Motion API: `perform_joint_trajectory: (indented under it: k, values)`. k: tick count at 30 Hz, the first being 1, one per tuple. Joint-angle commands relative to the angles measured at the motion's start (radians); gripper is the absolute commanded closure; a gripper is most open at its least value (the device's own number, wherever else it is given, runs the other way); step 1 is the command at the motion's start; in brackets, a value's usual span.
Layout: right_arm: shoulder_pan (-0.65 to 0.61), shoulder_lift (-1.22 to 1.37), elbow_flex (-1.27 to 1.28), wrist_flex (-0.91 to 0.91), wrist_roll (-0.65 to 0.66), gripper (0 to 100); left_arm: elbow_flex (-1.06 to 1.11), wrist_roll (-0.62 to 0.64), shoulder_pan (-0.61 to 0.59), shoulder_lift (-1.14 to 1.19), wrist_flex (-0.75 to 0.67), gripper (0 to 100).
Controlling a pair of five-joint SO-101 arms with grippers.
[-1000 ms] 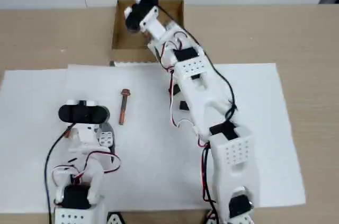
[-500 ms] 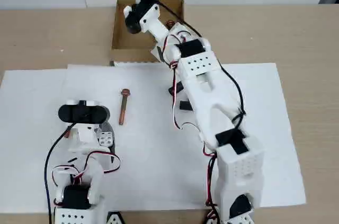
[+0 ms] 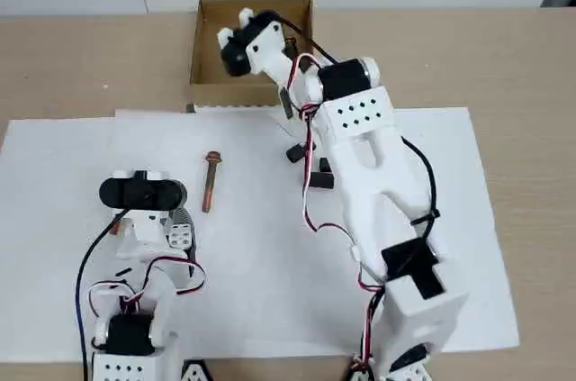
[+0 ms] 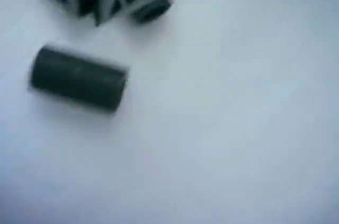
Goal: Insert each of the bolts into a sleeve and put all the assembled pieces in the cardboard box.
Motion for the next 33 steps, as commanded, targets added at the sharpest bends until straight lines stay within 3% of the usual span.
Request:
perform_joint_trajectory:
  k: [1, 9, 13, 17, 24, 33]
  values:
    - [-0.018, -0.07, -0.051, 0.122, 0.005, 99.5, -0.005, -0.006, -0.006, -0.008, -0.025, 99]
    - [-0.03, -0.073, -0.046, 0.202, 0.012, 99.5, -0.005, -0.006, -0.006, -0.008, -0.025, 99]
    - [-0.03, -0.074, -0.009, 0.203, 0.121, 99.5, -0.005, -0.006, -0.006, -0.008, -0.025, 99]
    - [-0.031, -0.127, 0.071, 0.205, 0.15, 99.2, -0.005, -0.006, -0.006, -0.008, -0.025, 99]
    - [-0.03, -0.193, 0.252, 0.194, 0.239, 84.7, -0.005, -0.005, -0.006, -0.008, -0.025, 99]
    - [-0.035, -0.191, 0.364, 0.081, 0.324, 83.7, -0.005, -0.005, -0.006, -0.008, -0.025, 99]
